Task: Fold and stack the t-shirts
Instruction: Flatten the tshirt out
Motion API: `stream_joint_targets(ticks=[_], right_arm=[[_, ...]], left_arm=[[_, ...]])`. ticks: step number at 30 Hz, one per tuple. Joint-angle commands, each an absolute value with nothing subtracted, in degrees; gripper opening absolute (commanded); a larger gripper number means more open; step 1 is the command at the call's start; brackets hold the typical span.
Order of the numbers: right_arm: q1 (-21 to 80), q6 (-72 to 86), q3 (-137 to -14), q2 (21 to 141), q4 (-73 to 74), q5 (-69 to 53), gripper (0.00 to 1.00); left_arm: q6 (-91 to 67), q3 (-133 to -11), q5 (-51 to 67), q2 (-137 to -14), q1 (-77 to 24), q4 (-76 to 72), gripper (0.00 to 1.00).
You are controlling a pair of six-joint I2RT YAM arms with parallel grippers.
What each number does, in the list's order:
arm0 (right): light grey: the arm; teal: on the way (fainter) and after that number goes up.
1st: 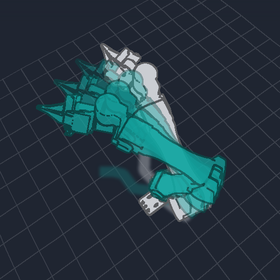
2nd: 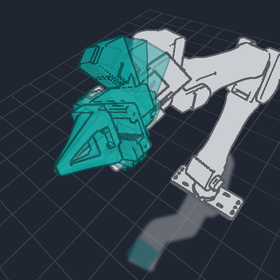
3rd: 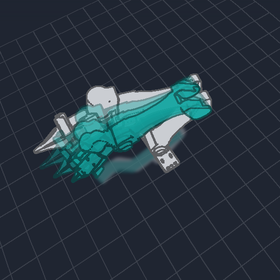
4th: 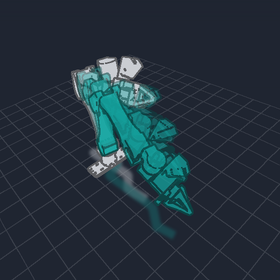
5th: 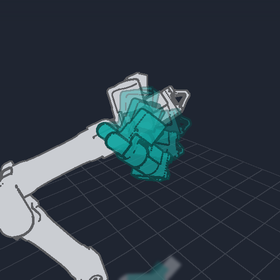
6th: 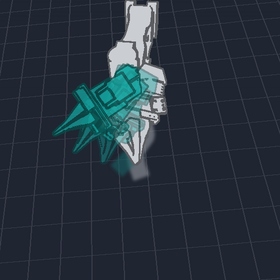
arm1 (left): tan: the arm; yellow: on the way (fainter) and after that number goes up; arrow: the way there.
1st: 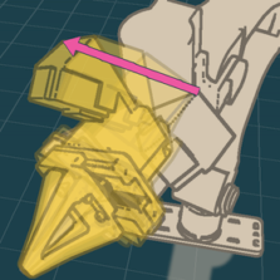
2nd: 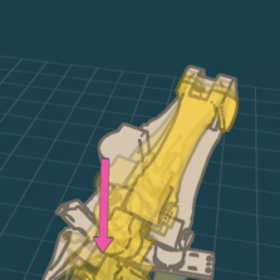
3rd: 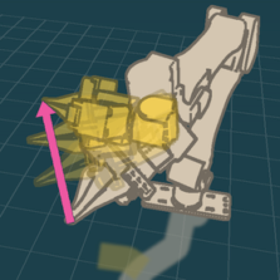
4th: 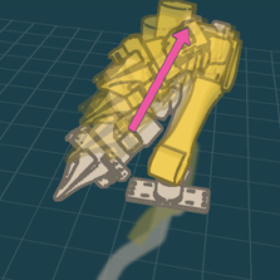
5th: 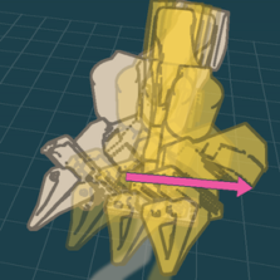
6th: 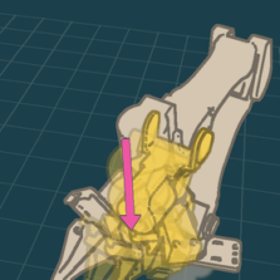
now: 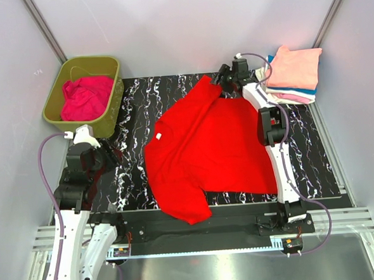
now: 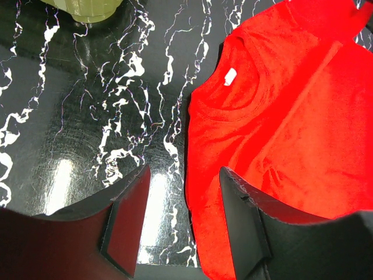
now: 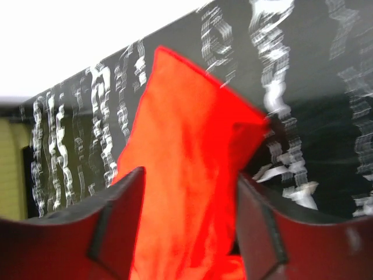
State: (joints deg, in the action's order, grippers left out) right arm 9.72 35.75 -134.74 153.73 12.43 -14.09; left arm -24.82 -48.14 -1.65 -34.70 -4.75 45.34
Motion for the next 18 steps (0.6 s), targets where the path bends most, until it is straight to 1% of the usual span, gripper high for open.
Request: stream_joint_targets(ticks=[1,2,3,7,13,16,18], right_arm=[[12.22,36.83,-136.23,151.44,13.53,-17.23,0.71],[12.22,36.3,-136.23,150.91,15.88,-15.4,0.76],[12.22,35.86,-136.14,150.21,16.78,-14.25,0.77],[12.48,32.35,-133.34,144.86,20.21,-8.62,0.77],[17.04,23.48,-142.1,145.19,33.04,3.42,0.77],[19.33,21.63,-143.61,145.02,36.99,10.44,0.77],[20.3,21.97,-142.65,144.06,37.44,11.95,0.77]], left_arm=[[-23.73,-47.64,-0.35,-34.89,-4.39,42.63,0.56],[-23.73,-47.64,-0.35,-34.81,-4.39,42.63,0.56],[-23.73,-47.64,-0.35,-34.72,-4.39,42.54,0.56],[-23.82,-47.64,-0.35,-34.45,-4.39,42.54,0.56],[-23.73,-47.55,-0.35,-34.37,-4.39,42.54,0.56],[-23.73,-47.55,-0.35,-34.54,-4.39,42.54,0.56],[-23.64,-47.55,-0.35,-34.54,-4.39,42.54,0.56]])
